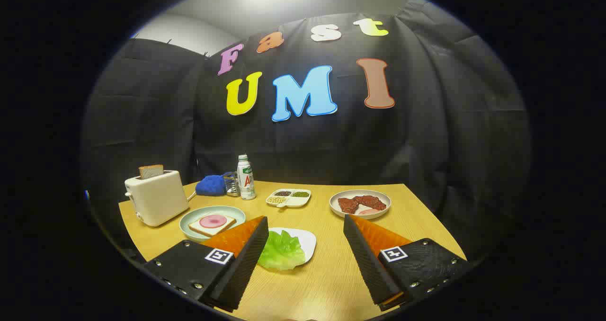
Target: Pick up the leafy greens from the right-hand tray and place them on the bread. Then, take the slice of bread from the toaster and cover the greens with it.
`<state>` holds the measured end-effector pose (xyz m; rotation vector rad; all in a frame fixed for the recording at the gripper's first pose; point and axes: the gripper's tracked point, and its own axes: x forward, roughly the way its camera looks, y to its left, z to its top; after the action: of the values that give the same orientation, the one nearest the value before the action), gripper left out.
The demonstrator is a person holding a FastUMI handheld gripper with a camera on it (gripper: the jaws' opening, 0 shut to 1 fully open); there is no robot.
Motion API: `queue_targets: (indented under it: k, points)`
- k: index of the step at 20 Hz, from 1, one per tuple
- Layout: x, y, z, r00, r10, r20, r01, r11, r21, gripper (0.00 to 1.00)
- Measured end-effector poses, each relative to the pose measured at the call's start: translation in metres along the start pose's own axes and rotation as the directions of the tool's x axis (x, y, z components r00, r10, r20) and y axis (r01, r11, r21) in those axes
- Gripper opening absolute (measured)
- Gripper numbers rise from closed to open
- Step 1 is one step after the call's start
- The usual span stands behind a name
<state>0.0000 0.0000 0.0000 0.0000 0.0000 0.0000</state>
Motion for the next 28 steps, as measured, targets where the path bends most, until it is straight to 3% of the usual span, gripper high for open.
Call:
queue_targets:
  k: [11, 20, 25, 28]
  points:
    - [0.015, 0.01, -0.037, 0.989, 0.026, -0.147, -0.034, 0.998, -0.049, 0.98]
    - [0.038, 0.031, -0.079, 0.949, 0.051, -0.312, -0.078, 0.994, -0.075, 0.98]
    - [0.053, 0.034, -0.102, 0.913, 0.032, -0.407, -0.101, 0.984, -0.148, 0.98]
    - [0.059, 0.037, -0.113, 0.886, 0.024, -0.463, -0.12, 0.976, -0.18, 0.87]
